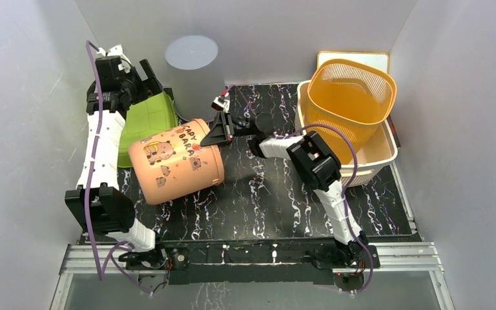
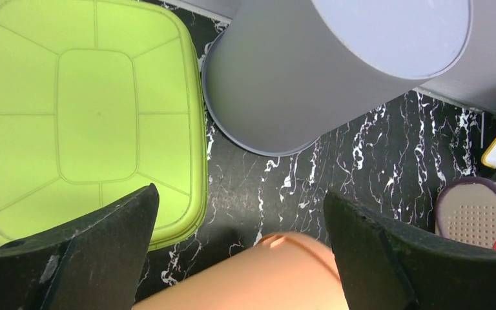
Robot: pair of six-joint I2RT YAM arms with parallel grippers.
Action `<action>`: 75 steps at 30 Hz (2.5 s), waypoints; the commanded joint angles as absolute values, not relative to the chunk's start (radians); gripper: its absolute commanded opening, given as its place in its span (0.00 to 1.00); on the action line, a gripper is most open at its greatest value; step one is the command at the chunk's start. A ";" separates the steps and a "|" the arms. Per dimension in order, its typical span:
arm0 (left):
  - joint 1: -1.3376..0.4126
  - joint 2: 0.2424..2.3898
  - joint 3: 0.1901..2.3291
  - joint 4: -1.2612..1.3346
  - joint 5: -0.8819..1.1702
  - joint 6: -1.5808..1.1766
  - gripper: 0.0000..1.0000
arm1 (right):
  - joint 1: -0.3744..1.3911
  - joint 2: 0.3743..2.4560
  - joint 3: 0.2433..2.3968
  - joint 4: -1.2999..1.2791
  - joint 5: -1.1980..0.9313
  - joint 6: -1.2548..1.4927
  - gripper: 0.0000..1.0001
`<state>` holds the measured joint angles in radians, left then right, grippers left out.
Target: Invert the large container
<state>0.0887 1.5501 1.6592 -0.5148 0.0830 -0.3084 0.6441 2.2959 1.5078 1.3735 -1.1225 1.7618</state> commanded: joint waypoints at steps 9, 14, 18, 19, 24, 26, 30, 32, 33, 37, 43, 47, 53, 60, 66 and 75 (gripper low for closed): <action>0.083 1.521 1.744 -0.531 0.051 -0.282 0.98 | 0.765 2.353 1.646 1.818 -0.944 1.989 0.00; 0.083 1.526 1.748 -0.532 0.043 -0.278 0.98 | 0.758 2.389 1.564 1.819 -0.944 2.017 0.00; 0.082 1.531 1.749 -0.535 0.040 -0.276 0.98 | 0.744 2.429 1.555 1.819 -0.982 2.022 0.00; 0.081 1.532 1.749 -0.535 0.038 -0.275 0.98 | 0.733 2.434 1.548 1.819 -0.990 2.020 0.00; 0.076 1.530 1.748 -0.538 0.032 -0.270 0.98 | 0.627 2.433 1.460 1.817 -1.050 2.002 0.00; 0.076 1.530 1.746 -0.540 0.028 -0.269 0.98 | 0.579 2.431 1.443 1.818 -1.111 2.003 0.04; 0.076 1.532 1.744 -0.540 0.032 -0.270 0.98 | 0.494 2.430 1.389 1.814 -1.172 1.991 0.11; 0.075 1.534 1.745 -0.540 0.032 -0.270 0.98 | 0.463 2.440 1.379 1.812 -1.206 1.990 0.16; 0.074 1.533 1.743 -0.540 0.031 -0.270 0.98 | 0.450 2.444 1.382 1.811 -1.223 1.988 0.20; 0.072 1.530 1.733 -0.541 0.031 -0.270 0.98 | 0.409 2.439 1.398 1.725 -1.240 1.913 0.30; 0.072 1.528 1.720 -0.544 0.026 -0.265 0.98 | 0.384 2.480 1.453 1.580 -1.256 1.811 0.40; 0.071 1.526 1.711 -0.545 0.026 -0.264 0.98 | 0.376 2.463 1.464 1.279 -1.254 1.564 0.41; 0.071 1.533 1.698 -0.542 0.034 -0.264 0.98 | 0.373 2.444 1.562 0.730 -1.198 1.169 0.42; 0.072 1.550 1.706 -0.539 0.033 -0.263 0.98 | 0.373 2.445 1.729 0.182 -1.038 0.793 0.43; 0.072 1.562 1.698 -0.532 0.043 -0.270 0.98 | 0.375 2.420 1.851 -0.147 -0.813 0.565 0.44; 0.071 1.569 1.700 -0.531 0.053 -0.272 0.98 | 0.423 2.304 1.961 -0.425 -0.460 0.356 0.44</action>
